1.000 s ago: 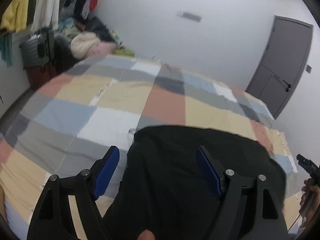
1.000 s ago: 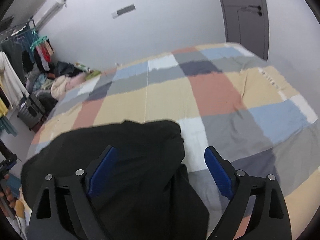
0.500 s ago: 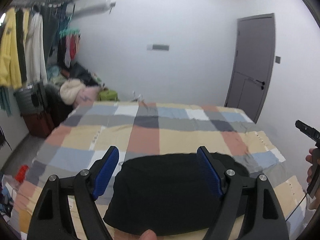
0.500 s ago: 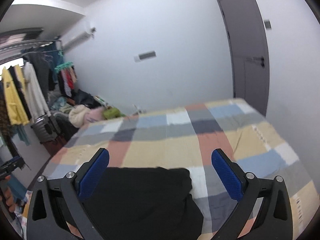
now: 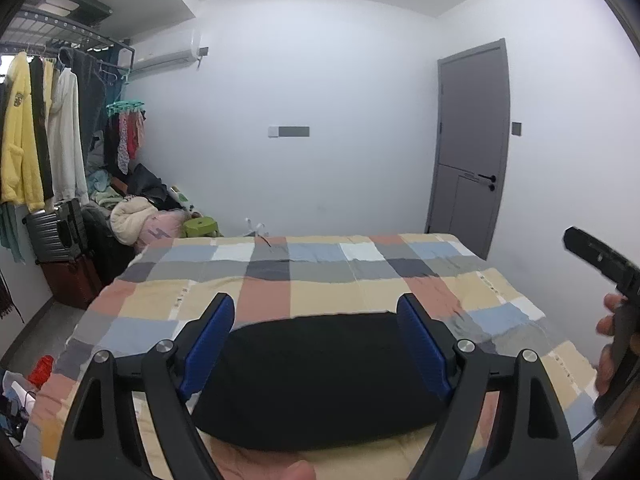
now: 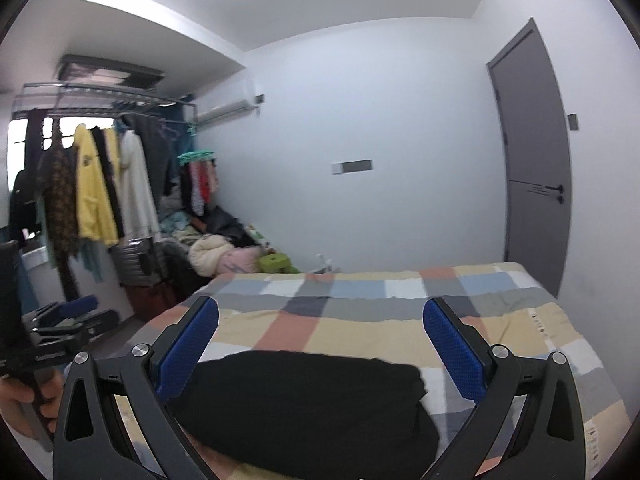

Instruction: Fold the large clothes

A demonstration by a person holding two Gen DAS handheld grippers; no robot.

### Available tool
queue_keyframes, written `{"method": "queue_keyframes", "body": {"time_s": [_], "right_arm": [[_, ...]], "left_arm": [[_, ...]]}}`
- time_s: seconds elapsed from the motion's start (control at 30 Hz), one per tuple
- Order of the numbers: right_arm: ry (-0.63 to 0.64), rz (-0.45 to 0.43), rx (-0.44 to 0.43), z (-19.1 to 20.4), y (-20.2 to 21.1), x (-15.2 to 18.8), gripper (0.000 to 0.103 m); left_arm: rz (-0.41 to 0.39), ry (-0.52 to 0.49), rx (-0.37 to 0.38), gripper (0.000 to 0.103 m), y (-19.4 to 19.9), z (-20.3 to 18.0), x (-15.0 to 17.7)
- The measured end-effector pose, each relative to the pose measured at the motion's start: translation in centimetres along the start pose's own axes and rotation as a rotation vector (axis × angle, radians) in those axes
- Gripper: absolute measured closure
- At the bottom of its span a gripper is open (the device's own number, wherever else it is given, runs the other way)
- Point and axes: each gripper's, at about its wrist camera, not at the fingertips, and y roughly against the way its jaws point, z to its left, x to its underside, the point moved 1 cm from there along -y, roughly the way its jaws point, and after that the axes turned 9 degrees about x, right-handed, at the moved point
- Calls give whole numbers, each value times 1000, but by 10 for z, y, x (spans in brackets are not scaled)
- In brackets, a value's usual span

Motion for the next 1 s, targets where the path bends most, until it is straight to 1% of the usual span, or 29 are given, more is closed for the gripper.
{"method": "queue_keyframes", "body": {"time_s": [0.1, 0.2, 0.37, 0.57, 0.7, 0.8, 1.0], "right_arm": [[-6, 8, -21, 11, 4, 19, 0], [-8, 37, -58, 18, 3, 37, 0], [4, 84, -41, 30, 9, 64, 0], [18, 132, -13, 40, 17, 90, 0], [18, 152, 6, 41, 19, 106, 0], [26, 170, 20, 40, 14, 114, 0], [3, 197, 51, 32, 6, 129, 0]], "left_arm": [[-9, -14, -6, 19, 10, -11, 13], [10, -12, 4, 19, 9, -17, 26], [77, 28, -14, 19, -5, -14, 52], [127, 79, -23, 19, -17, -6, 80], [139, 98, -36, 19, -23, 1, 93], [161, 86, -74, 19, -30, 3, 100], [171, 96, -76, 19, -36, 10, 112]]}}
